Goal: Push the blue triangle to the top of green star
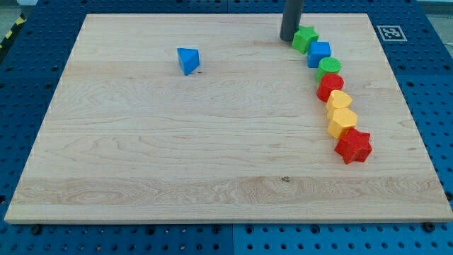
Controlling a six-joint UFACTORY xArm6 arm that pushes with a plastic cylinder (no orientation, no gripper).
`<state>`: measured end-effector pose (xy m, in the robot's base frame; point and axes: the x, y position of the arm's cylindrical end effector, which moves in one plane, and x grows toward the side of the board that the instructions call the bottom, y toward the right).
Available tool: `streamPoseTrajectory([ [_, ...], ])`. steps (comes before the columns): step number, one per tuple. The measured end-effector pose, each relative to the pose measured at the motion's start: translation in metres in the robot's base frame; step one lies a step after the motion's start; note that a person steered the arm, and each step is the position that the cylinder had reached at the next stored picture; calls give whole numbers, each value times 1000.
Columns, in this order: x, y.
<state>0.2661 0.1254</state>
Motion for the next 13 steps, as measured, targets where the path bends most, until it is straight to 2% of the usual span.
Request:
streamPoseTrajectory([
  [1,0,9],
  [2,0,-11],
  [5,2,-232],
  [6,31,-287],
  [7,79,-290],
  [9,86,-260],
  [12,86,-173],
  [13,86,-172],
])
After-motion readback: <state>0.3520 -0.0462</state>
